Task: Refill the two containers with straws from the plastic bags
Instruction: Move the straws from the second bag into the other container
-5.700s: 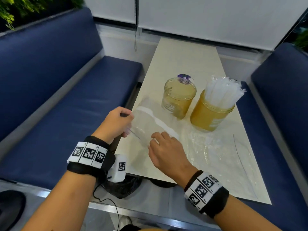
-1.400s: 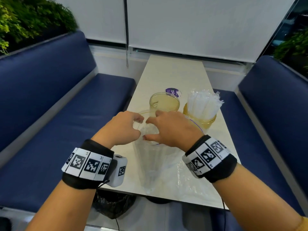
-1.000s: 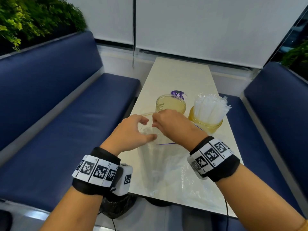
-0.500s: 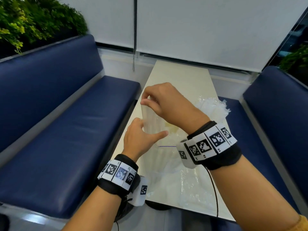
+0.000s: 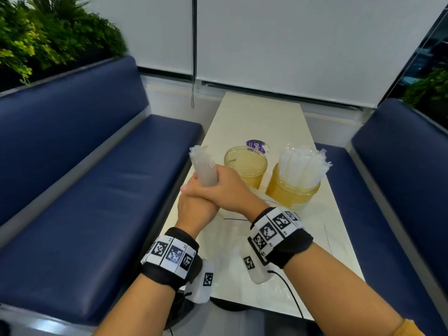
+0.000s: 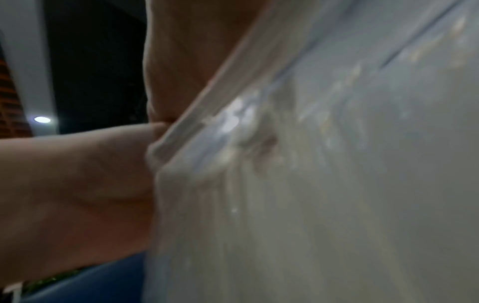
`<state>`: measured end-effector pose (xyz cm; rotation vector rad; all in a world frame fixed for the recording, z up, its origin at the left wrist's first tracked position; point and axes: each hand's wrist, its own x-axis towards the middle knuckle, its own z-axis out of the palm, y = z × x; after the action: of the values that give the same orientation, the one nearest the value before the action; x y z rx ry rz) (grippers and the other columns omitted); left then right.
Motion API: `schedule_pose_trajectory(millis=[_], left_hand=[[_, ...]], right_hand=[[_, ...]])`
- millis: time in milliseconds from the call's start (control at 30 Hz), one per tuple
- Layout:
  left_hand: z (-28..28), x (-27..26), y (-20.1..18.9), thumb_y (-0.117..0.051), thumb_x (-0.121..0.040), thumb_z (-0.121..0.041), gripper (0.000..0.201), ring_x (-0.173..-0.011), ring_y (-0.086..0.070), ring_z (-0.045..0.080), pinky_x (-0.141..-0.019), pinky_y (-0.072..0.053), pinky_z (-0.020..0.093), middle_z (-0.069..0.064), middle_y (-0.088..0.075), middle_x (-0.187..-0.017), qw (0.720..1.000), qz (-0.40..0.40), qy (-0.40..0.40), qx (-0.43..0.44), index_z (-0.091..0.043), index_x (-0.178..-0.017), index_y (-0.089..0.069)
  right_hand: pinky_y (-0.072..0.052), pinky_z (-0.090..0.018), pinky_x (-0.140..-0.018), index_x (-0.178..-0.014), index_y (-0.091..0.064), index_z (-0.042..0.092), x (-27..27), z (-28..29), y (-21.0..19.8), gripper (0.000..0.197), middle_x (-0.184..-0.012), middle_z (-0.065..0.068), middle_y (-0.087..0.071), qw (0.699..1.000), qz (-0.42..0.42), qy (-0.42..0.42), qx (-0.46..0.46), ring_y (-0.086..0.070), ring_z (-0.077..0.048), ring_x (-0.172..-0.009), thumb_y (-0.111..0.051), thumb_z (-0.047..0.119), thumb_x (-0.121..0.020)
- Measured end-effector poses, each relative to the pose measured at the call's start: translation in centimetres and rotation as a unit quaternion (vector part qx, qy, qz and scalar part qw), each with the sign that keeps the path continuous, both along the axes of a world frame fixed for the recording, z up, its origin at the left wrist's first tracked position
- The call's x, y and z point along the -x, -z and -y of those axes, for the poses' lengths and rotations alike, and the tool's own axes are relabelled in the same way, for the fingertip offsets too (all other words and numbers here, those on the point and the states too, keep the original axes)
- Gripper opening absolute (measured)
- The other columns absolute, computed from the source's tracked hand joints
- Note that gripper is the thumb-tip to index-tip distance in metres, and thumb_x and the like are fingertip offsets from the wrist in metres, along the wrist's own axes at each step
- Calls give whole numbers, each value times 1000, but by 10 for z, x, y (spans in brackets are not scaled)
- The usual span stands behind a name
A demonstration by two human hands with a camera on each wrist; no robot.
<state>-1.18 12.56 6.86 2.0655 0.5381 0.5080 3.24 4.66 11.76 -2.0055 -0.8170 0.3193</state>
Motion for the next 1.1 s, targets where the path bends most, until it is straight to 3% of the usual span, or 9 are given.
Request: schedule_pose_trajectory(millis=[67,167,267,433,567,733,800,967,1100], left_hand=[[-3,3,0,-54,-90,-31,12,-75,-63,13,-62,-55,36,-8,-62,-80,1000,-13,-11,-8,-21,-94,-60],[-11,7,0,-63,-86,-31,23,-73,-57,6,-61,-50,31,-13,-59,-81,999,-32,-22,-9,-20,-106,-61],[-14,9,-5,-76,-74,-41,43,-75,-55,1,-63,-50,30,-18,-56,-84,998,-63,9,6,-26,-109,-56],[-20,18,-12,-86,-62,-58,44,-87,-60,9,-73,-53,38,-13,-59,-92,997,-69,38,2,-32,-80,-55],[-33,22,-8,-83,-60,-64,48,-97,-56,12,-76,-45,33,-16,-52,-99,996,-80,39,-17,-34,-92,-62],[-58,30,0,-81,-55,-70,54,-102,-59,9,-91,-53,41,-15,-59,-108,995,-96,25,-19,-40,-97,-66],[-67,34,2,-81,-58,-68,50,-101,-60,10,-90,-53,42,-14,-61,-108,995,-100,23,-19,-41,-99,-66],[-81,41,4,-81,-74,-52,35,-97,-59,7,-87,-52,35,-8,-63,-106,995,-90,26,-19,-36,-103,-69],[-90,43,8,-80,-77,-49,29,-96,-59,6,-83,-50,29,-11,-63,-102,996,-84,37,-17,-35,-102,-71]], right_hand=[[-52,-25,-61,-79,-64,22,1,-7,9,28,-72,8,-66,999,-11,31,-24,-65,-9,-69,-77,46,-82],[-39,-16,-53,-72,-53,28,1,-13,9,26,-62,12,-53,997,33,62,-23,-55,-4,-57,-69,35,-90],[-45,-18,-53,-80,-58,21,0,-19,-2,17,-63,10,-57,995,46,78,-53,-59,-5,-56,-68,28,-91],[-60,-33,-62,-86,-63,7,-5,-30,-54,13,-67,-11,-70,984,-2,72,-163,-67,-16,-54,-63,18,-93],[-58,-37,-59,-81,-63,6,-25,-32,-112,15,-62,-6,-64,965,1,65,-255,-63,-19,-51,-64,13,-95],[-56,-38,-61,-79,-60,13,-76,-6,-165,18,-62,-1,-63,925,50,78,-369,-65,-24,-59,-67,17,-95],[-55,-37,-66,-85,-60,11,-103,2,-157,17,-63,1,-64,926,71,107,-356,-65,-21,-64,-69,22,-94],[-47,-14,-66,-94,-61,8,-156,-2,-83,26,-73,1,-65,958,66,160,-227,-62,-2,-64,-66,34,-95],[-51,-25,-72,-106,-63,7,-179,-7,-17,35,-85,-2,-68,973,11,169,-159,-66,-9,-75,-68,40,-94]])
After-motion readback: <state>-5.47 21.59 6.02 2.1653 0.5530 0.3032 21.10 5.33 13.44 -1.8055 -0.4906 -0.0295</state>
